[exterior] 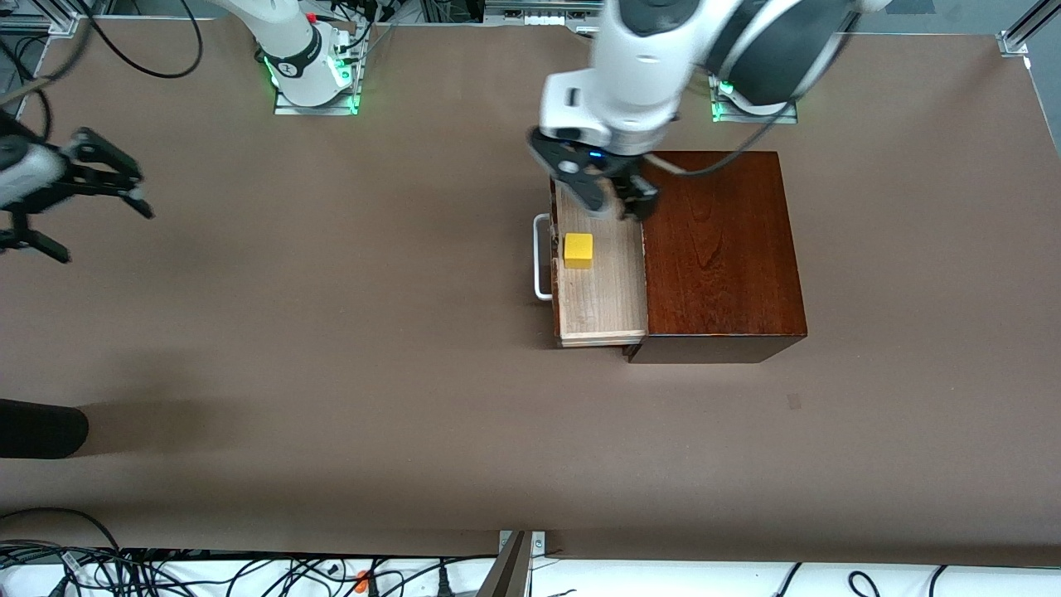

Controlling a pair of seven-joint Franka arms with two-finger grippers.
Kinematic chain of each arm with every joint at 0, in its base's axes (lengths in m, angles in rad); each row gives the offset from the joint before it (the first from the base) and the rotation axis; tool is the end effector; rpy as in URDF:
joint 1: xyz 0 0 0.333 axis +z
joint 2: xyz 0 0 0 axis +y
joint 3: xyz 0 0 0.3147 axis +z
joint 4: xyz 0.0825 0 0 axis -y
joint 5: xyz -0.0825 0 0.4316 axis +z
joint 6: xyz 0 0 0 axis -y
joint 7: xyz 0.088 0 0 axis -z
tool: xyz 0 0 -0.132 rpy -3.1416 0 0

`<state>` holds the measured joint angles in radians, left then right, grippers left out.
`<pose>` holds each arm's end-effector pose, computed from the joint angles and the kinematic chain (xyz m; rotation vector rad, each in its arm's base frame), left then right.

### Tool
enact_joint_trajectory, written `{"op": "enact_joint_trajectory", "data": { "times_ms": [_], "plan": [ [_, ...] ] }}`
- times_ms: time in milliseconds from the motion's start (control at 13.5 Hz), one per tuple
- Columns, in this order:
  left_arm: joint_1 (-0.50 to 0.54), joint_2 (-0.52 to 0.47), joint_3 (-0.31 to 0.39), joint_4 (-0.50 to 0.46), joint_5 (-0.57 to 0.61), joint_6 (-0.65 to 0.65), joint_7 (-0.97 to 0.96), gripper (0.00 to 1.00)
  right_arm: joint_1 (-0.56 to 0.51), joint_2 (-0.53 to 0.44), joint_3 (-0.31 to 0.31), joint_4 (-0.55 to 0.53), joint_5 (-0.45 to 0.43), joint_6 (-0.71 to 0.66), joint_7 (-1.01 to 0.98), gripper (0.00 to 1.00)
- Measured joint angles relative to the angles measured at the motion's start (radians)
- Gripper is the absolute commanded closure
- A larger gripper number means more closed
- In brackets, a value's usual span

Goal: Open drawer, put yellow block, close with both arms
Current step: 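Move the left gripper to the drawer front while the right gripper retracts, then push the drawer shut into the box with the left gripper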

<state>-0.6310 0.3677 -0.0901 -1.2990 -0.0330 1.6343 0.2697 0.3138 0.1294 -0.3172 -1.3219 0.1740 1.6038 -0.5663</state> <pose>0.5378 -0.4652 0.5041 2.7192 -1.4551 -0.0690 0.6459 0.0348 0.6556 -2.9182 -0.8656 -0.2892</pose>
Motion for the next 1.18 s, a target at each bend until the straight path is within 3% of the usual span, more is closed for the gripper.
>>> {"op": "enact_joint_trajectory", "data": {
  "times_ms": [148, 369, 664, 1181],
  "plan": [
    [-0.034, 0.035, 0.0, 0.002, 0.0, 0.059, 0.102, 0.0, -0.114, -0.053, 0.102, -0.063, 0.003, -0.001, 0.017, 0.0],
    [-0.056, 0.104, -0.005, 0.003, 0.0, 0.14, 0.313, 0.0, -0.157, -0.146, 0.18, -0.17, -0.007, -0.002, 0.141, 0.0],
    [-0.07, 0.196, -0.006, 0.004, 0.002, 0.209, 0.449, 0.0, -0.157, -0.214, 0.237, -0.261, -0.082, -0.016, 0.324, 0.0],
    [-0.125, 0.307, -0.007, 0.006, 0.062, 0.261, 0.522, 0.0, -0.157, -0.218, 0.285, -0.296, -0.15, -0.039, 0.533, 0.0]
  ]
}}
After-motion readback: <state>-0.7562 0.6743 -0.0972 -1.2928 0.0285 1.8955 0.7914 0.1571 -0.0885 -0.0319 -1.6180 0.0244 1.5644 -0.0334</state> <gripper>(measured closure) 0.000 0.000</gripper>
